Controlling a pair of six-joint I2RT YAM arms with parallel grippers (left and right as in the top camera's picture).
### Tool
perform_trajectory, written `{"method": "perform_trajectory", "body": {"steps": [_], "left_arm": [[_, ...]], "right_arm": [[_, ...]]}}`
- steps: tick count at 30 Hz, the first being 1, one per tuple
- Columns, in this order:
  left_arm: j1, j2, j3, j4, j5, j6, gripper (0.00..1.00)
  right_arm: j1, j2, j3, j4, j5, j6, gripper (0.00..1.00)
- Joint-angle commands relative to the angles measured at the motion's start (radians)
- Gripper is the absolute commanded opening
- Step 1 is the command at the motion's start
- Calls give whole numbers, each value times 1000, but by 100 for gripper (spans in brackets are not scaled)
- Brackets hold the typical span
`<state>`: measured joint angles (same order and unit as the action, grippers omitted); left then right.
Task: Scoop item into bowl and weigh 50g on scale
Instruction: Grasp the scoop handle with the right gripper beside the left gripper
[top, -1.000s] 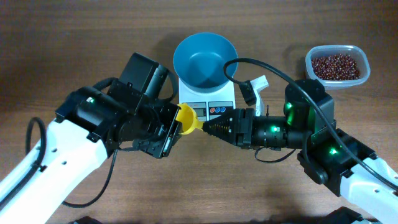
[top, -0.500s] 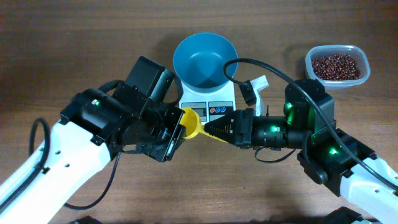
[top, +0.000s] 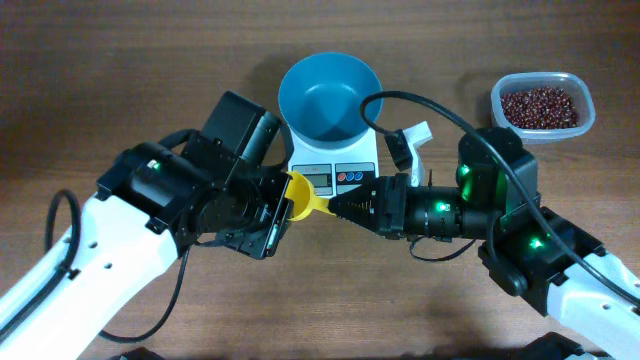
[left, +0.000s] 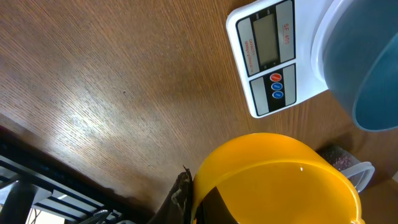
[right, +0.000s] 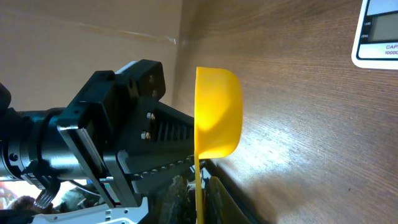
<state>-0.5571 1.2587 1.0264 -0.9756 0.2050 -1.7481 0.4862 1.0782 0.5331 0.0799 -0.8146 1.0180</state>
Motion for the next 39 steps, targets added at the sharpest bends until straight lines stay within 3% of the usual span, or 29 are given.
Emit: {"method": "perform_trajectory", "body": {"steps": [1,25,33,38,39], "left_arm": [[-6,3,-1,-2,-18,-30,0],[-6,3,-1,-2,-11,-77,0],[-6,3,-1,-2,-10,-67,0],[-6,3,-1,-6,-10,-36,0],[-6,3,-1,-7,-10,-25,0]], "right_arm": [[6,2,11,3,-40,6,15],[6,2,11,3,-58,9,16],[7,2,11,3,-58,9,4],[7,2,11,3,-58,9,4],[6,2,11,3,-57,9,9]]}}
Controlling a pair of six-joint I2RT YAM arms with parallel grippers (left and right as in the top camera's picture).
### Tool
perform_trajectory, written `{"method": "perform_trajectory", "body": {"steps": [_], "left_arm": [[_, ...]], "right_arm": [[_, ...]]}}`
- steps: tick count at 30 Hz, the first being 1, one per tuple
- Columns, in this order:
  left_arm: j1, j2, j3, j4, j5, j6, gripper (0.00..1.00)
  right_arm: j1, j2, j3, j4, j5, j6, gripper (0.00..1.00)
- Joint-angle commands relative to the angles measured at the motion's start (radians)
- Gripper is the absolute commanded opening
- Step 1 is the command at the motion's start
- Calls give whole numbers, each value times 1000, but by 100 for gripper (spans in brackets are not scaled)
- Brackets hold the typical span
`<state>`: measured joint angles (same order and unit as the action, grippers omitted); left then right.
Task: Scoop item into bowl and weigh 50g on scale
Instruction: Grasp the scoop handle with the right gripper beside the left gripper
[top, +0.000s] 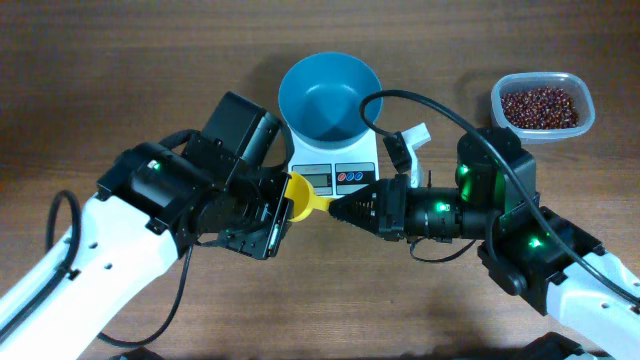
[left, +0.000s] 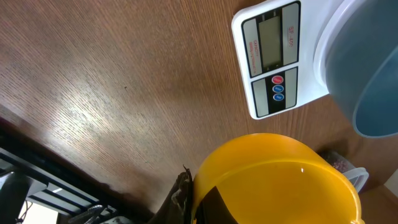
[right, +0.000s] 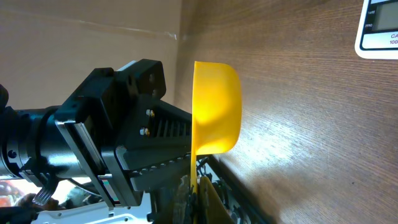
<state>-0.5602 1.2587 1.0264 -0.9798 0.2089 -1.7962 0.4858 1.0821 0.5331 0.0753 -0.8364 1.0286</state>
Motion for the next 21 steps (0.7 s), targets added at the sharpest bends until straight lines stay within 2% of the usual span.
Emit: {"method": "perform_trajectory", "body": {"steps": [1,12,21], "left_arm": [[-3,3,-1,-3,-14,40,0],[-3,3,-1,-14,-14,63,0],[-3,3,-1,-22,-14,103,0]], "right_arm": [[7,-2,11,8,-35,-2,11],[7,-2,11,8,-35,-2,11],[7,-2,11,8,-34,-2,7]]}}
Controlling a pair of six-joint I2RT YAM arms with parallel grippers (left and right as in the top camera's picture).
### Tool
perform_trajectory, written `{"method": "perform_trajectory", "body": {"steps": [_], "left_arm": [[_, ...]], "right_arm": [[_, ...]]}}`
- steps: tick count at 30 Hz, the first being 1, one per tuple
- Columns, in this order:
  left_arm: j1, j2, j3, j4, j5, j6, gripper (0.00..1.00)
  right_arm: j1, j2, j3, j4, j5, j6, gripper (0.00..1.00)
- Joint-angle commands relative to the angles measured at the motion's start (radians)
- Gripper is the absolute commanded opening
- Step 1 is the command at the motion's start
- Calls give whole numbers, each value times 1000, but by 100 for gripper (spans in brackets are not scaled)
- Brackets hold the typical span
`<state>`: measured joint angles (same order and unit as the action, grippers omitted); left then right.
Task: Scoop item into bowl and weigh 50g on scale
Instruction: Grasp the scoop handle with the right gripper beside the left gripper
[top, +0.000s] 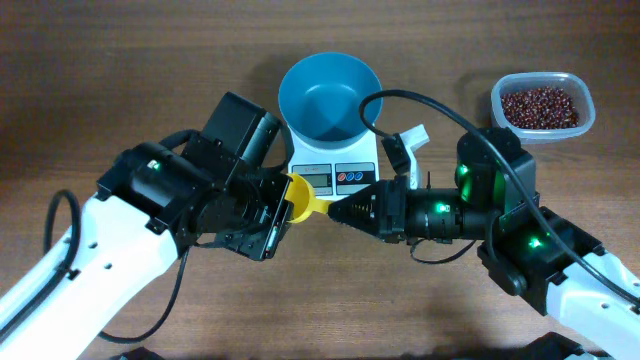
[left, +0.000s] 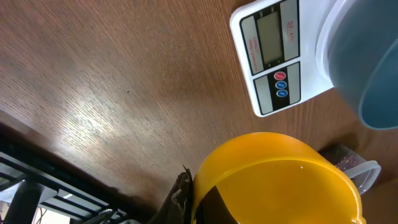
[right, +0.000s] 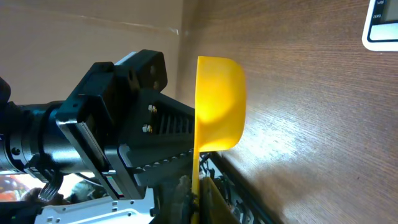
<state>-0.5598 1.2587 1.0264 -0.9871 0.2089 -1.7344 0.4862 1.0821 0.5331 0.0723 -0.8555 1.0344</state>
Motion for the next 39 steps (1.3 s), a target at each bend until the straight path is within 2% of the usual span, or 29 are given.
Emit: {"method": "perform_trajectory", "body": {"steps": [1,4,6,12,28,31,35,37,39], "left_arm": [[-3,3,-1,-17,-14,47,0],[-3,3,-1,-21,-14,47,0],[-3,3,-1,-21,-14,50,0],[-3,3,-1,-21,-6,50,0],[-3,3,-1,-20,-6,45,0],[-3,3,-1,-20,-7,45,0],[-3,3,-1,-21,-7,46,0],[-3,3,-1,-25,-3,46,9],[-1,1,0,-24,15,77,30]], "right_arm": [[6,-2,11,11,-13,-8,7],[6,-2,11,11,-11,-8,9],[6,-2,11,11,-8,-8,17],[6,-2,11,10,-5,-8,17],[7,-2,11,11,-5,-4,10],[7,-2,11,11,-5,-4,4],[6,-2,11,11,14,-6,4],[6,-2,11,11,56,-18,4],[5,-2,11,12,67,-40,4]]}}
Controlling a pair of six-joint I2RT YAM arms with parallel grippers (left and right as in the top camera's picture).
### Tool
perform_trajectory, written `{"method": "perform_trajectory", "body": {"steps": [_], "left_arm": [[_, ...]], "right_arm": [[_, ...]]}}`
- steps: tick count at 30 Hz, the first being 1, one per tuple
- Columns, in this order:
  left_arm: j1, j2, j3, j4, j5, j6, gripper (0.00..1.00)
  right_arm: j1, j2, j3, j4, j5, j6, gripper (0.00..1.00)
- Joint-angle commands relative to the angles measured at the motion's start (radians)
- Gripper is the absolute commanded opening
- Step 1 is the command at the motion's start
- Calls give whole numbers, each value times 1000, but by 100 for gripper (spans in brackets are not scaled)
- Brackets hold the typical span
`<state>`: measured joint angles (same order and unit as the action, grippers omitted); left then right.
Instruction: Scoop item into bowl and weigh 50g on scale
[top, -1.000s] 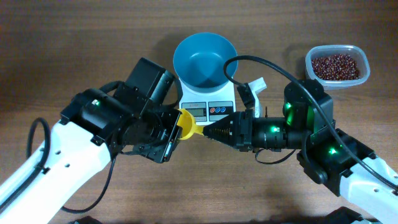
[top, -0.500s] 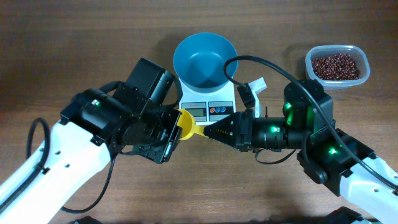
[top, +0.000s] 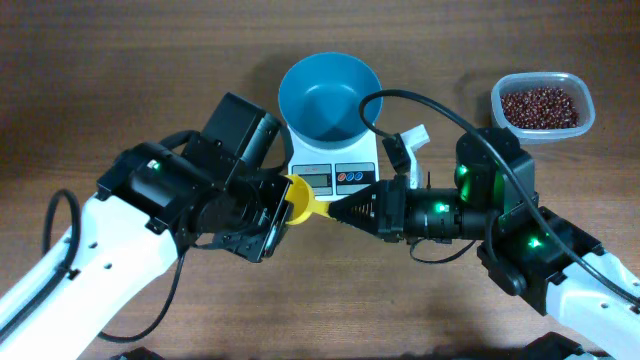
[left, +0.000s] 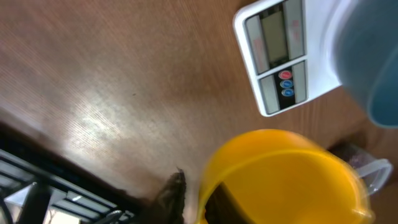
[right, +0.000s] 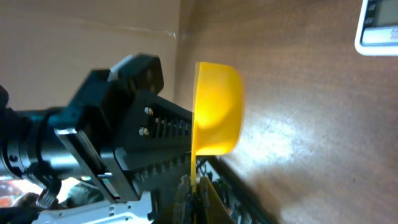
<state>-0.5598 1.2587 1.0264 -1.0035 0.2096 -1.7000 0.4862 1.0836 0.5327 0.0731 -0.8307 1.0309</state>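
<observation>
The yellow scoop (top: 300, 195) hangs between both arms, just in front of the white scale (top: 335, 165), which carries the empty blue bowl (top: 290, 100). My right gripper (top: 340, 208) is shut on the scoop's thin handle (right: 194, 171), with the cup (right: 217, 118) turned on its side. My left gripper (left: 194, 199) straddles the cup's wall (left: 280, 180): one finger sits inside, and the outer finger (left: 176, 190) stands off with a strip of table showing between. Red beans fill a clear tub (top: 542, 105) at the back right.
A small white object (top: 412, 140) lies just right of the scale. The scale's display and buttons (left: 280, 59) face the front. The left arm's black gripper body (right: 124, 137) is close behind the scoop. Bare wooden table (top: 120, 70) lies to the left.
The left gripper's outer finger, which lay against the scoop's wall, now stands apart from it. Both wrist views are blurred. The right gripper still clamps the handle.
At every earlier moment both grippers held the scoop in front of the scale, the left on the cup's wall and the right on the handle, with only small shifts. Now the left jaws have parted while the right keeps its hold.
</observation>
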Motion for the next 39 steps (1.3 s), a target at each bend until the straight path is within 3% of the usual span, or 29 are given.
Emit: {"method": "perform_trajectory", "body": {"steps": [1,3,6,8,9,11,12,17,20,22,25,26,29,30,32,37,39], "left_arm": [[2,-5,0,-8,15,61,37],[24,-38,6,-8,25,110,47],[61,-119,41,-8,50,211,50],[73,-185,87,-8,49,356,59],[75,-216,111,-8,48,439,66],[75,-288,154,-10,49,601,89],[75,-326,155,-16,44,618,99],[75,-377,154,-169,11,617,99],[69,-361,154,-183,3,623,99],[69,-320,154,-140,8,716,84],[65,-234,154,-80,11,805,49],[49,-190,154,-50,11,823,41],[-25,-70,154,58,11,881,31],[-71,-11,154,118,2,937,18],[-123,46,154,143,-87,958,1],[-273,197,154,150,-440,958,0],[-315,274,154,189,-489,958,0]], "right_arm": [[4,-6,12,11,46,-50,4],[0,-21,12,11,63,-85,4],[-54,-63,12,5,69,-118,4],[-100,-117,12,-31,72,-148,4],[-119,-151,12,-69,88,-172,4],[-172,-260,12,-203,129,-223,4],[-203,-328,13,-278,132,-250,4],[-348,-604,105,-688,152,-389,4],[-418,-689,276,-945,244,-505,4],[-433,-691,436,-1106,367,-558,4],[-433,-691,605,-1195,455,-564,4],[-433,-691,652,-1197,463,-564,4],[-433,-691,739,-1196,520,-564,4],[-433,-691,759,-1196,560,-564,4],[-433,-691,763,-1196,586,-564,4],[-433,-691,762,-1139,615,-563,4],[-433,-691,762,-1108,637,-563,4]]}}
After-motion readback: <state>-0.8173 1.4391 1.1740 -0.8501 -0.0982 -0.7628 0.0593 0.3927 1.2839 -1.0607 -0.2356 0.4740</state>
